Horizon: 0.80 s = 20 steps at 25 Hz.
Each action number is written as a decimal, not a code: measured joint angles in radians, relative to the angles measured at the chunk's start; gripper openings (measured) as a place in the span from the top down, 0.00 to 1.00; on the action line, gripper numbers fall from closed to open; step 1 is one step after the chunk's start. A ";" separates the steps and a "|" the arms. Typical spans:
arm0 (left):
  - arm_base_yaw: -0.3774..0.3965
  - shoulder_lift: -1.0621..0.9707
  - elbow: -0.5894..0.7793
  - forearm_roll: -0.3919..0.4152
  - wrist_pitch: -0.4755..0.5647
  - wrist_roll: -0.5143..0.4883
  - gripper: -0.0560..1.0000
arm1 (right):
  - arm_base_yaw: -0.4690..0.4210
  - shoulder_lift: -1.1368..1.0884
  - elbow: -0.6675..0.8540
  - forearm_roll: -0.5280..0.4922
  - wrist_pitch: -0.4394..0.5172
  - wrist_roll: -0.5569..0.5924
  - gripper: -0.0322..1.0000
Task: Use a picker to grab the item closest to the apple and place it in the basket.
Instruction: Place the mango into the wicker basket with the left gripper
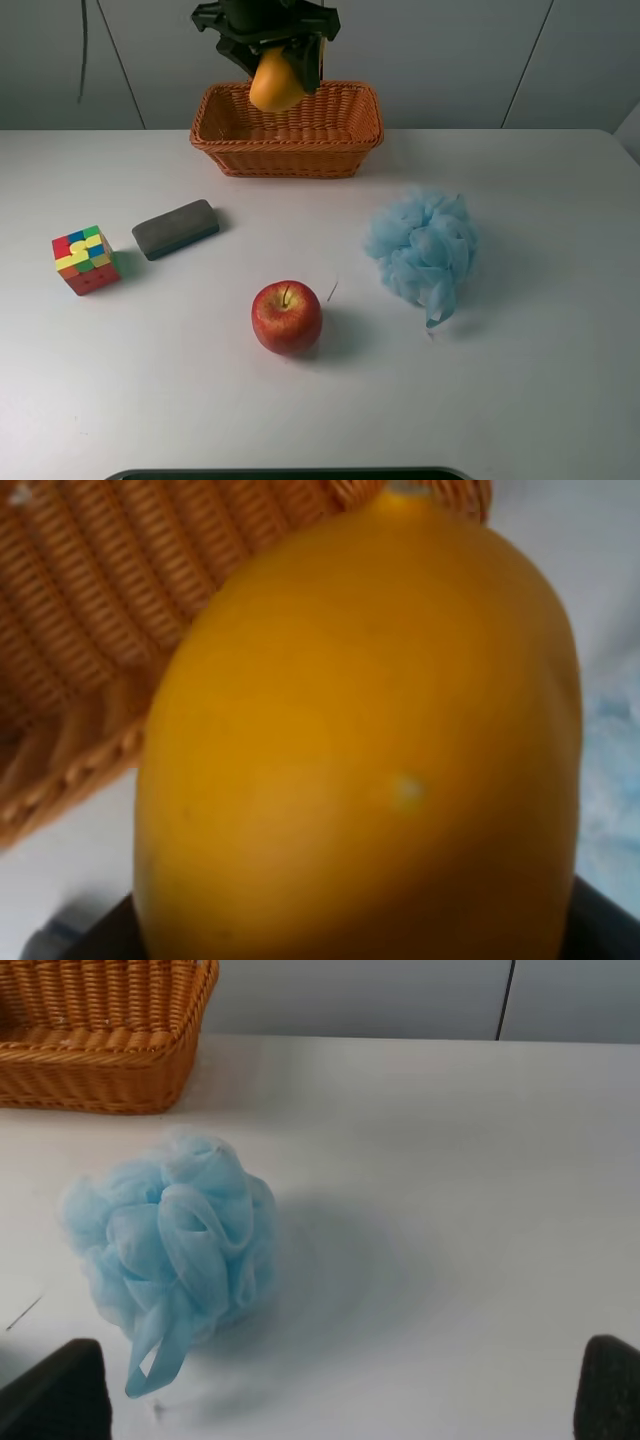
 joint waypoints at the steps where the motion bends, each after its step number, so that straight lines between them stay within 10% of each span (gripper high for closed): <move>1: 0.006 0.028 -0.037 0.012 0.000 0.004 0.40 | 0.000 0.000 0.000 0.000 0.000 0.000 0.29; 20: 0.042 0.374 -0.276 0.168 -0.322 0.011 0.40 | 0.000 0.000 0.000 0.000 0.000 0.000 0.29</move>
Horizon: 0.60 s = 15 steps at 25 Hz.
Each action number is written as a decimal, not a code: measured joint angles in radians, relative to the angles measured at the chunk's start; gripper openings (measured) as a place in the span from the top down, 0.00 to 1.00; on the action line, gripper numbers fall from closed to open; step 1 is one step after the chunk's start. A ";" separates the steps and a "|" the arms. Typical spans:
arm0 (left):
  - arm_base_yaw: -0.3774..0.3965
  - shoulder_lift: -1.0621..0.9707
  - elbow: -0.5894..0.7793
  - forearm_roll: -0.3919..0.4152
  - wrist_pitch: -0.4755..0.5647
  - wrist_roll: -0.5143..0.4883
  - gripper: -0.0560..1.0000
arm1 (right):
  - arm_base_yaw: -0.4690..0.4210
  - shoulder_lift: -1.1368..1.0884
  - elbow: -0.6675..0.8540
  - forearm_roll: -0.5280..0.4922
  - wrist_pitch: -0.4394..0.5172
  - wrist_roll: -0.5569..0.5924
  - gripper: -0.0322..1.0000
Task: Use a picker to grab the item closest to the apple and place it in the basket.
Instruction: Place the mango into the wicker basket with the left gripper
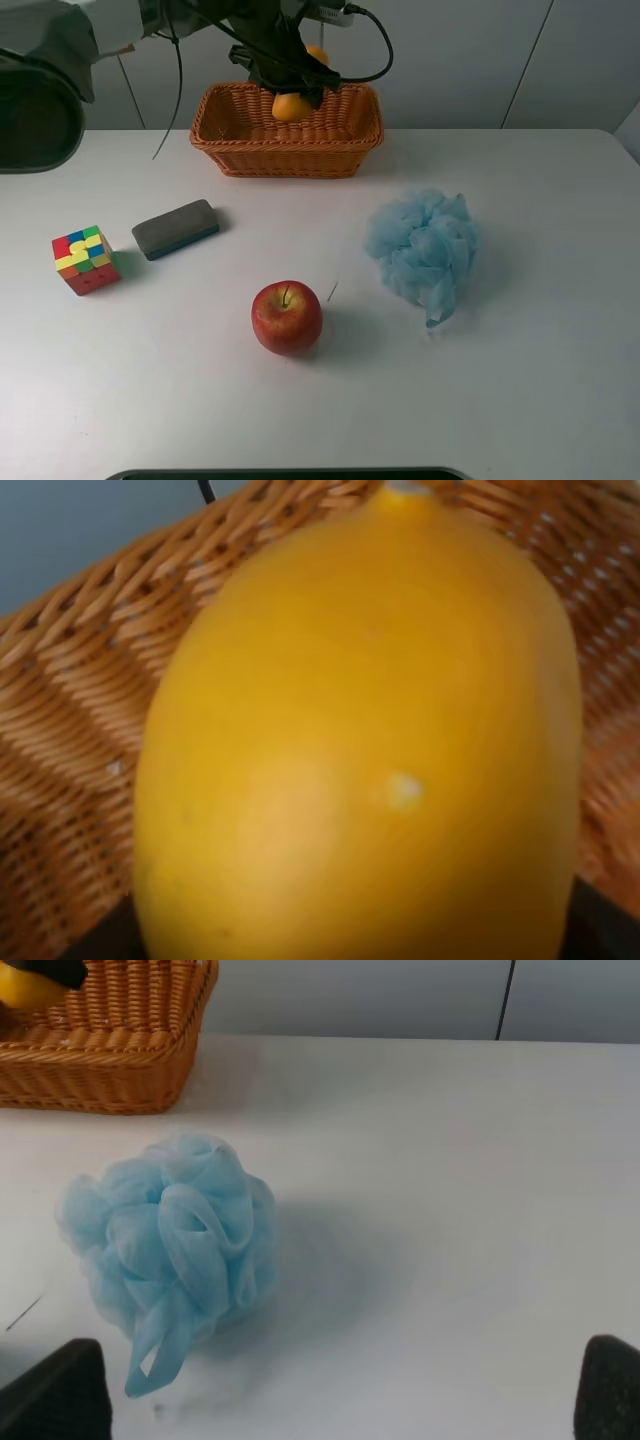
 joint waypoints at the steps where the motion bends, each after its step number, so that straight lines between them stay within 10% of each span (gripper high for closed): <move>1: 0.003 0.006 0.000 0.000 -0.012 0.000 0.40 | 0.000 0.000 0.000 0.000 0.000 0.000 0.29; 15: 0.016 0.045 -0.001 -0.022 -0.022 0.000 0.27 | 0.000 0.000 0.000 0.002 0.000 0.000 0.29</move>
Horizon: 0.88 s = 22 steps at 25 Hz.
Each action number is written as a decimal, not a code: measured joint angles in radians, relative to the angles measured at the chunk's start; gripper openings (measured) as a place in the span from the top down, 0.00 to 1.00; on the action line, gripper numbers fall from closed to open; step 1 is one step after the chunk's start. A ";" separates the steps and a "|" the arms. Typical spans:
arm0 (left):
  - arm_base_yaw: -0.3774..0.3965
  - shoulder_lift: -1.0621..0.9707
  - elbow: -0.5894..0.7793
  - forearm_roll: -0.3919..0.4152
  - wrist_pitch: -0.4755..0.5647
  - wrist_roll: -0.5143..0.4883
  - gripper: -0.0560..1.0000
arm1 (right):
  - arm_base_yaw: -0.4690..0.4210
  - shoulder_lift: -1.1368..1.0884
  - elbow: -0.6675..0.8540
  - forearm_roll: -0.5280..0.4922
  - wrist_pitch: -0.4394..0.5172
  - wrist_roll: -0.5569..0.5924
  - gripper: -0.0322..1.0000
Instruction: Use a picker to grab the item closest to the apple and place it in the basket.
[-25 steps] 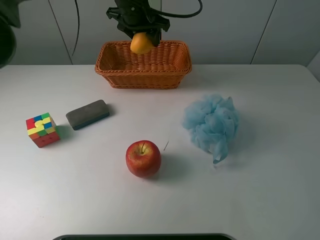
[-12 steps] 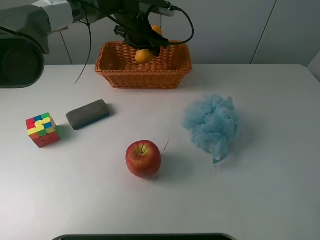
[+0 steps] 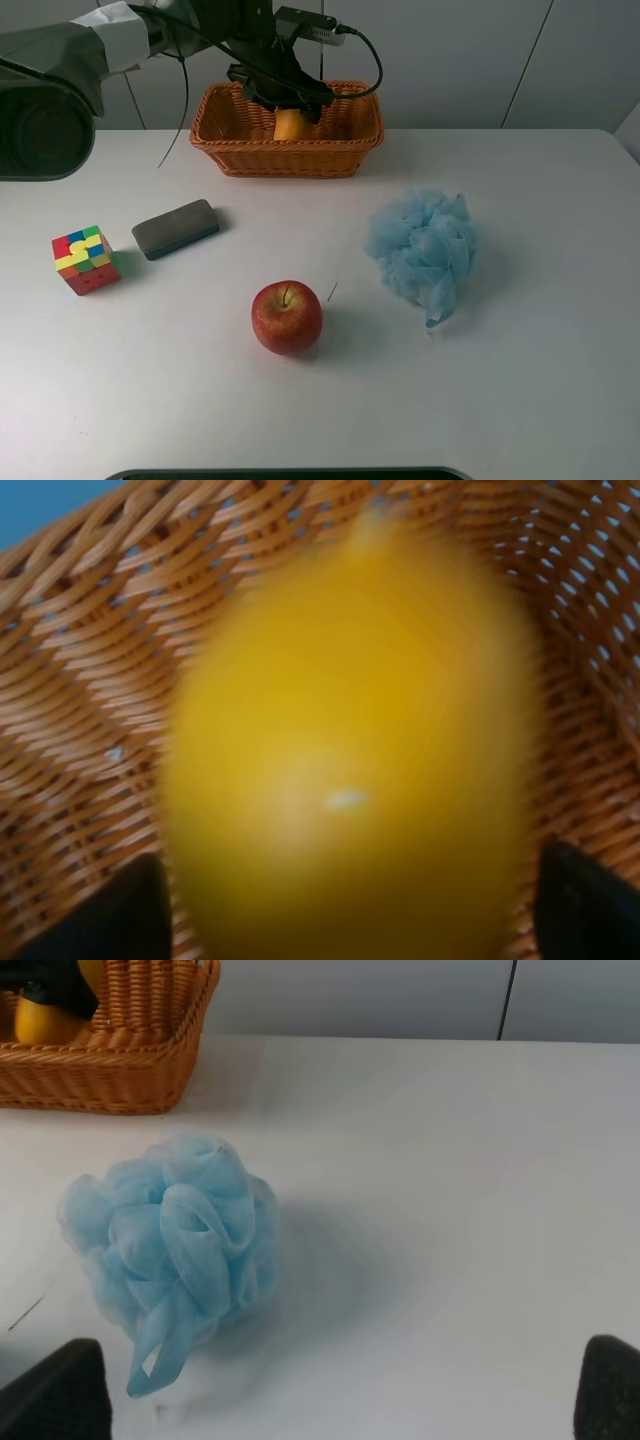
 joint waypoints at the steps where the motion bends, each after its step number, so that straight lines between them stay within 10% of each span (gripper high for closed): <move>1: 0.000 0.000 -0.002 -0.002 0.006 0.000 0.26 | 0.000 0.000 0.000 0.000 0.000 0.000 0.29; 14: 0.000 -0.193 -0.100 -0.010 0.331 0.002 0.26 | 0.000 0.000 0.000 0.000 0.000 0.000 0.29; 22: -0.007 -0.527 0.185 -0.036 0.337 0.039 0.26 | 0.000 0.000 0.000 0.000 0.000 0.000 0.29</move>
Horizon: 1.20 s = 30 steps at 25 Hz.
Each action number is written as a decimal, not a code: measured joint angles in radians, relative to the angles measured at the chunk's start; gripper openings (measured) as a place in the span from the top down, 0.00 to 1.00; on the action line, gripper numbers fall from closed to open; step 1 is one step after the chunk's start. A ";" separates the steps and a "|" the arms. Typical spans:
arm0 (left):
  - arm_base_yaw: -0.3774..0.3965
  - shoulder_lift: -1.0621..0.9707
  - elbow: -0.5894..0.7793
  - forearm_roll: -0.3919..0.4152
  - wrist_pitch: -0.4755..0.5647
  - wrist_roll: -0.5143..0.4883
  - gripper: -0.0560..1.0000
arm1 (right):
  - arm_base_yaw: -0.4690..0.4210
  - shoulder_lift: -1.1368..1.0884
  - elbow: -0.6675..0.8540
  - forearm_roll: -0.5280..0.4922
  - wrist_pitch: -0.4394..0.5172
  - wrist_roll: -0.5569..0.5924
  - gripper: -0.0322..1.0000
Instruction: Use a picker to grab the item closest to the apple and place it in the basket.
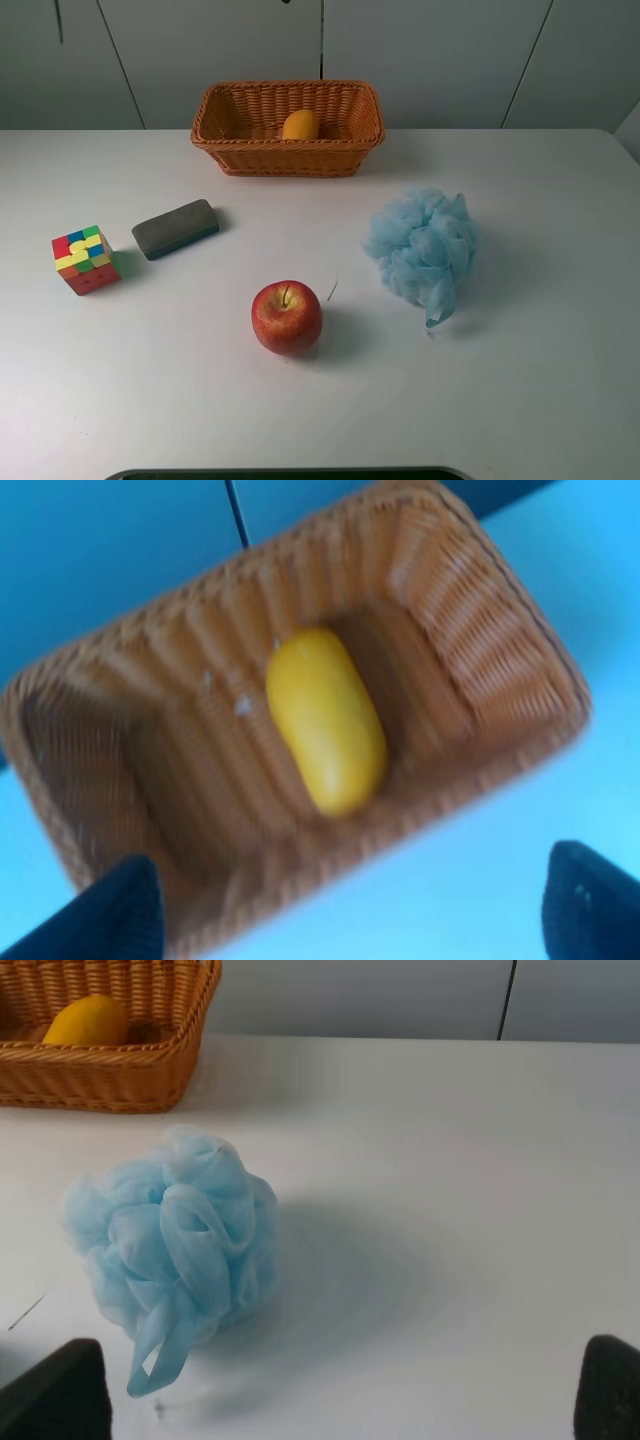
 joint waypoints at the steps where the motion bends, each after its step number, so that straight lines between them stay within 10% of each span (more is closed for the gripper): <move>1: -0.002 -0.061 0.073 0.000 0.002 0.002 0.26 | 0.000 0.000 0.000 0.000 0.000 0.000 0.29; 21: -0.005 -1.256 1.296 -0.010 0.010 0.012 0.26 | 0.000 0.000 0.000 0.000 0.000 0.000 0.29; 30: 0.307 -1.616 1.642 -0.107 -0.067 0.024 0.26 | 0.000 0.000 0.000 0.000 0.000 0.000 0.29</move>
